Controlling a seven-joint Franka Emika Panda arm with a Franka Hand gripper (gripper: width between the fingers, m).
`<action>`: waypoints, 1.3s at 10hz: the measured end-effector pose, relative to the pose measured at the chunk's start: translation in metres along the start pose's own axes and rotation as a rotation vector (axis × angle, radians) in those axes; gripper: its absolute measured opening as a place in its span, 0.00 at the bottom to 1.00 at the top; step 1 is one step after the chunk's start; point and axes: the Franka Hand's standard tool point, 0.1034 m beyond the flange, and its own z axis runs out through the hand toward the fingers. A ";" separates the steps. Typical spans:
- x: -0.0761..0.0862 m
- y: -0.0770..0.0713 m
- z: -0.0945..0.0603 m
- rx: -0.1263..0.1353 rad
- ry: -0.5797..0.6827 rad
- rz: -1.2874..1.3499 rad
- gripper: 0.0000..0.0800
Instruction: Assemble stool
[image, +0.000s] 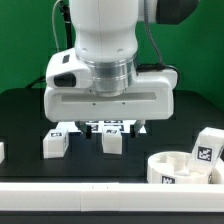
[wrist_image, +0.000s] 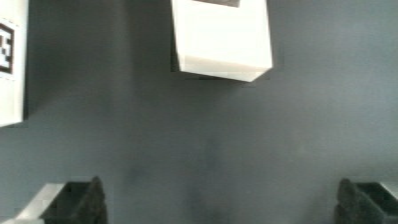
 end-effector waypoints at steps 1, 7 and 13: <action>-0.007 -0.001 0.003 0.010 -0.094 0.000 0.81; -0.021 0.000 0.031 0.024 -0.467 0.000 0.81; -0.031 0.003 0.051 0.008 -0.507 0.048 0.81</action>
Offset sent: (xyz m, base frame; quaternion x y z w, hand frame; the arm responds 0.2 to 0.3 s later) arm -0.0047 0.0090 -0.0060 0.0159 -0.1826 -0.0058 0.9830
